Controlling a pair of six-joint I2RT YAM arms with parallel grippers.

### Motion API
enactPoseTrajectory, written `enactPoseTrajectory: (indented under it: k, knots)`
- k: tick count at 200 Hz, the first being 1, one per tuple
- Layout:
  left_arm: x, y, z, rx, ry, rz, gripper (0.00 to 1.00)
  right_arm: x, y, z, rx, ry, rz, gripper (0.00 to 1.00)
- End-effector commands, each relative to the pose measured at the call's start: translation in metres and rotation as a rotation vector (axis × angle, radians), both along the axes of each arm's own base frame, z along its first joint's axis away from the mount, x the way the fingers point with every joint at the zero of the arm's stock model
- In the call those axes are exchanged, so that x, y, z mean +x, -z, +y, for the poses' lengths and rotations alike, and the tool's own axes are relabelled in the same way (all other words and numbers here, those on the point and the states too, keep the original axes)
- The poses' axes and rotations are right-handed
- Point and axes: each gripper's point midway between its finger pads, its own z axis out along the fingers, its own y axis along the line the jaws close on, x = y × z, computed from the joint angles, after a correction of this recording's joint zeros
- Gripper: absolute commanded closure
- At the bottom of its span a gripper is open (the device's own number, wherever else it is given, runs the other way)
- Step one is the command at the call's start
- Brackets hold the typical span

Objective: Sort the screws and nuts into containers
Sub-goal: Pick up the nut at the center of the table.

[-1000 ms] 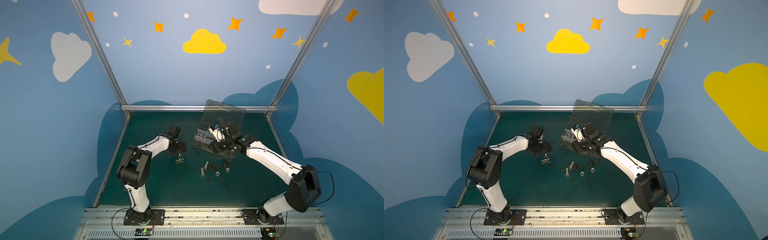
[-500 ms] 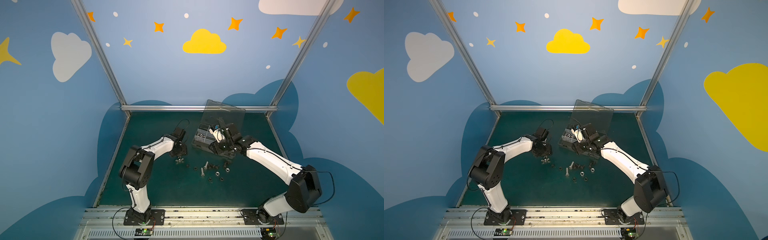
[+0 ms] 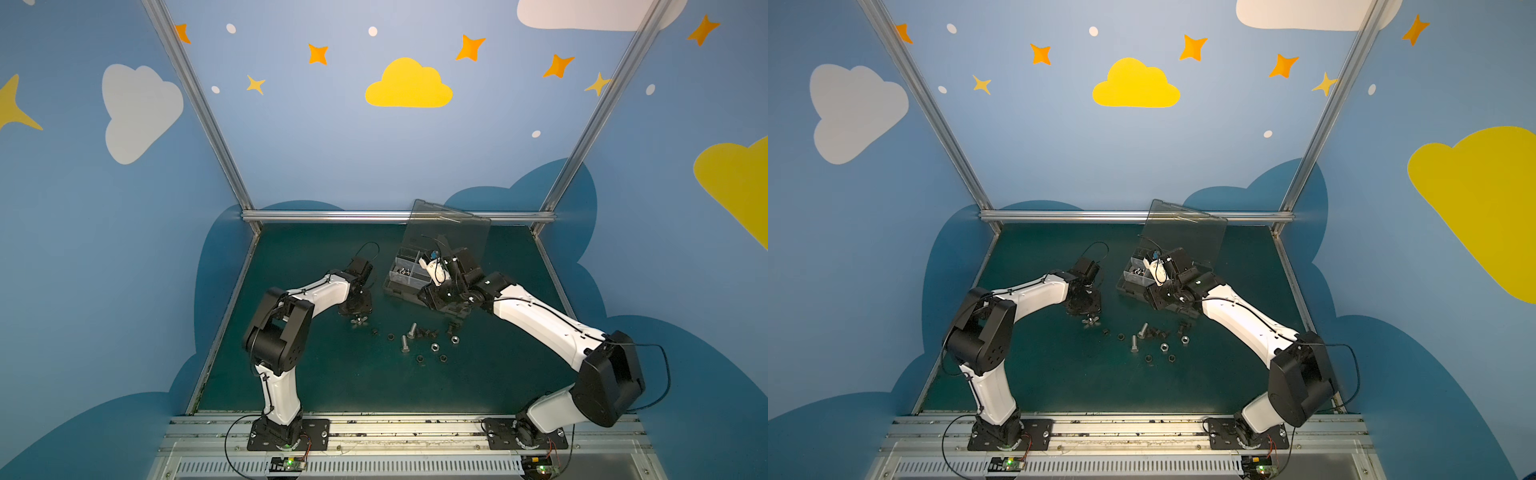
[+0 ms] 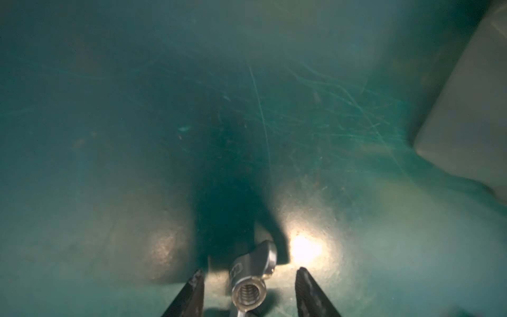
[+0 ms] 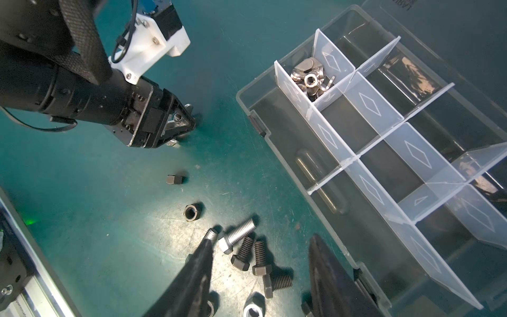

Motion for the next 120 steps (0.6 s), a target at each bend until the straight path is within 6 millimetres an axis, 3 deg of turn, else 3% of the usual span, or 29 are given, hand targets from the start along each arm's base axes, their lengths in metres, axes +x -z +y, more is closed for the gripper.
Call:
enactPoseTrajectory:
  k: [1,43,120]
  knots:
    - [-0.0021,0.0054,0.0019,0.022,0.006,0.021,0.48,-0.0009,-0.012,0.0031,0.033,-0.004,-0.023,0.46]
    - [-0.0039,0.0072,0.0033,0.029,0.003,0.028,0.53,-0.0011,-0.0093,0.0027,0.029,-0.001,-0.016,0.46]
    - [-0.0076,0.0101,0.0014,0.031,0.001,0.051,0.71,-0.0014,-0.0104,0.0028,0.032,-0.001,-0.017,0.46]
